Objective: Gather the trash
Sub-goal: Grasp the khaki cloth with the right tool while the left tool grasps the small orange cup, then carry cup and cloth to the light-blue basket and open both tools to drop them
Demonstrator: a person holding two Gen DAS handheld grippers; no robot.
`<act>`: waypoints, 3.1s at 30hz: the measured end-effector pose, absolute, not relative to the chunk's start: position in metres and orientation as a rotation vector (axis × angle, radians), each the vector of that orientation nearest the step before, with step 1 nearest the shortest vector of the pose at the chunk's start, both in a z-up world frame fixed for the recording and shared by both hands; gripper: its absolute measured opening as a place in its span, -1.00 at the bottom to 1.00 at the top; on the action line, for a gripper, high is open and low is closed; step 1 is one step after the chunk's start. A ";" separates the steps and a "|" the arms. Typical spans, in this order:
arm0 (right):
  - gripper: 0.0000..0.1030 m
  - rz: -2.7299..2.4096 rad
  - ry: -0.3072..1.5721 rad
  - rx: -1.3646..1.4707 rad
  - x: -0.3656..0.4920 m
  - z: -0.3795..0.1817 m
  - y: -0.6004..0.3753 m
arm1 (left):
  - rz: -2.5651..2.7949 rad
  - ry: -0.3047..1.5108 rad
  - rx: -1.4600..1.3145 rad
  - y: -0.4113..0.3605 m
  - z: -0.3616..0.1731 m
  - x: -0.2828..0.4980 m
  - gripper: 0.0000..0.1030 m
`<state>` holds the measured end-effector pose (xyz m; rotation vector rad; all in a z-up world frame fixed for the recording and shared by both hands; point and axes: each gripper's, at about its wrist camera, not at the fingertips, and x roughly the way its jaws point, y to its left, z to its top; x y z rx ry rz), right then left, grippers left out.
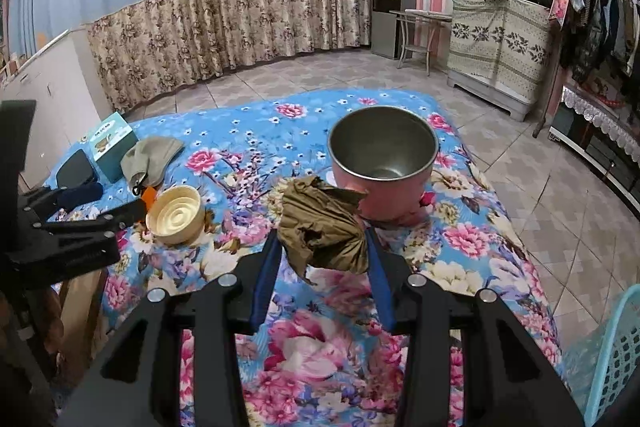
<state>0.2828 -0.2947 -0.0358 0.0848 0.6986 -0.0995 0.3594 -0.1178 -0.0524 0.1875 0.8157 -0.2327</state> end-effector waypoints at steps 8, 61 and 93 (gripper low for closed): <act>-0.19 -0.080 0.682 0.084 0.283 -0.033 -0.290 | -0.324 0.874 0.132 -0.118 -0.062 0.368 -0.75; -0.19 -0.591 0.552 0.225 -0.019 0.020 -0.539 | -0.816 0.625 0.287 -0.405 0.009 0.119 -0.88; -0.18 -0.675 0.598 0.294 -0.030 -0.014 -0.592 | -0.750 0.602 0.313 -0.441 0.015 0.115 0.80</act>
